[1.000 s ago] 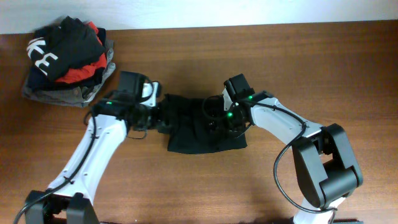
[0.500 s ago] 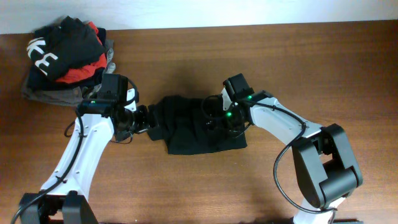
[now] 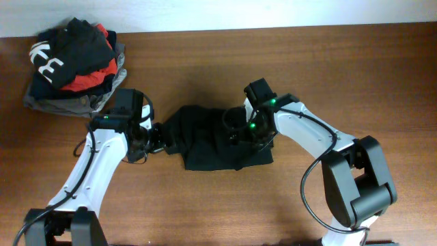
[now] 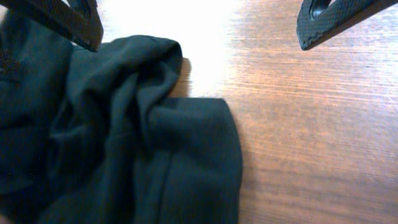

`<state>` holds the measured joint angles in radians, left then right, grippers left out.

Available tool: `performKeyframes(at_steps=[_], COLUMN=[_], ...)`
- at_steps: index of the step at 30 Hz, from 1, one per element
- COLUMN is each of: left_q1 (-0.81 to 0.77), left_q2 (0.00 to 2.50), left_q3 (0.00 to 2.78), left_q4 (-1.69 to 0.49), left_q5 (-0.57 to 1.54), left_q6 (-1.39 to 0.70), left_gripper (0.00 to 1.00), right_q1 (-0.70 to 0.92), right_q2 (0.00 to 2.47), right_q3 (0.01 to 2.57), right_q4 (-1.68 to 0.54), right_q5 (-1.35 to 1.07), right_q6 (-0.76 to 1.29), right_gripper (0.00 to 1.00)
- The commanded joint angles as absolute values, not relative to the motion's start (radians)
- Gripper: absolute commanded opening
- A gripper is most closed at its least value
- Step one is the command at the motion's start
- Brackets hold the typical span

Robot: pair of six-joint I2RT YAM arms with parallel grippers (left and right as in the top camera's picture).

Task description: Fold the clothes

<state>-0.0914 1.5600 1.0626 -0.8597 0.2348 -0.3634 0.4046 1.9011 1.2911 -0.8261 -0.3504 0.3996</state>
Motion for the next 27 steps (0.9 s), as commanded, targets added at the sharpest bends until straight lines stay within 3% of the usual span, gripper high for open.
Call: performKeyframes(at_steps=[1,13,20,27], left_q1=[-0.093,0.023,0.206,0.274], left_q2=[1.549,1.549,1.549,1.549], left_q3=[1.031,1.027,1.027,1.027], left_q4=[-0.834,-0.86,-0.922,-0.929], left_q5=[0.235,0.123,0.123,0.123], left_q6=[-0.367,-0.434,-0.433,-0.432], left_gripper=[0.99,0.99,0.99,0.99], right_q1=[0.442,0.641,0.662,0.688], right_q2=[1.855,1.86,1.906,1.935], right_q3=[1.385,1.44,1.44,1.44], right_q4=[-0.903,-0.925,-0.905,-0.867], right_q5=[-0.196,0.018,0.065,0.068], right_q6=[0.27,0.245,0.297,0.331], right_gripper=[0.86,0.89,0.89,0.89])
